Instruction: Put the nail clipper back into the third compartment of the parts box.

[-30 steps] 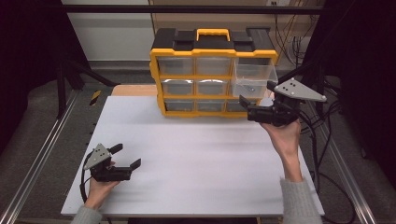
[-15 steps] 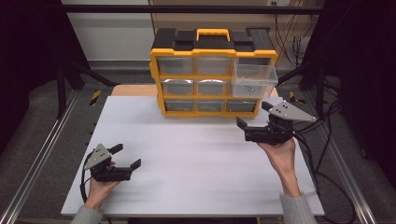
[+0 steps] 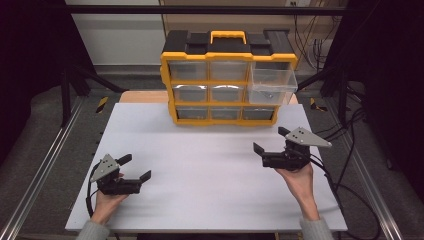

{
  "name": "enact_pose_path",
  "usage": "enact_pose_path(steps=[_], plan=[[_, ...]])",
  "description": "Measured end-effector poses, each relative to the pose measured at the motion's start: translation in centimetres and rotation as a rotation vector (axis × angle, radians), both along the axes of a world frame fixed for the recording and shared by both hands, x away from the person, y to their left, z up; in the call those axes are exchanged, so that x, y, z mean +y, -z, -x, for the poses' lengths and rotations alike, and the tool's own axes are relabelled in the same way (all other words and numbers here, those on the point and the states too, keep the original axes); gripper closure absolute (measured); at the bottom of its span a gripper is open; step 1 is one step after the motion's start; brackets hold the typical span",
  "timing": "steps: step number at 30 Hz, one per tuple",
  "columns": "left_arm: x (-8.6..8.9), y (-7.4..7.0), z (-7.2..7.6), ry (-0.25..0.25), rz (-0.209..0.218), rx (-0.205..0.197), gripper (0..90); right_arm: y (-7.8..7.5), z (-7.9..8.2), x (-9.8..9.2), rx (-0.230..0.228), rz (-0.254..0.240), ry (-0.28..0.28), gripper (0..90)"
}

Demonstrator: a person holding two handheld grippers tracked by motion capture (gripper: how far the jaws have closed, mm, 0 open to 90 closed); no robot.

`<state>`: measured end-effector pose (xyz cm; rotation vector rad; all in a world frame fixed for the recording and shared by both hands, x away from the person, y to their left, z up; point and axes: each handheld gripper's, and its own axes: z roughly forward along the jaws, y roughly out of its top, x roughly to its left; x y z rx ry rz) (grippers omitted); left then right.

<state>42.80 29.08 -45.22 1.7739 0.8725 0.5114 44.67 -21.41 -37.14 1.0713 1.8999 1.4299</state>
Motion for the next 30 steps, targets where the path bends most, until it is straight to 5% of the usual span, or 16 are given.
enact_pose_path(steps=[18,30], plan=[[-0.1,0.1,0.0,0.006,-0.002,0.003,2.2,5.5,1.8,-2.4,-0.013,-0.049,-0.036,0.8],[-0.2,0.1,0.1,0.009,-0.001,0.001,2.2,7.7,2.1,-3.5,0.01,-0.062,-0.054,0.9]])
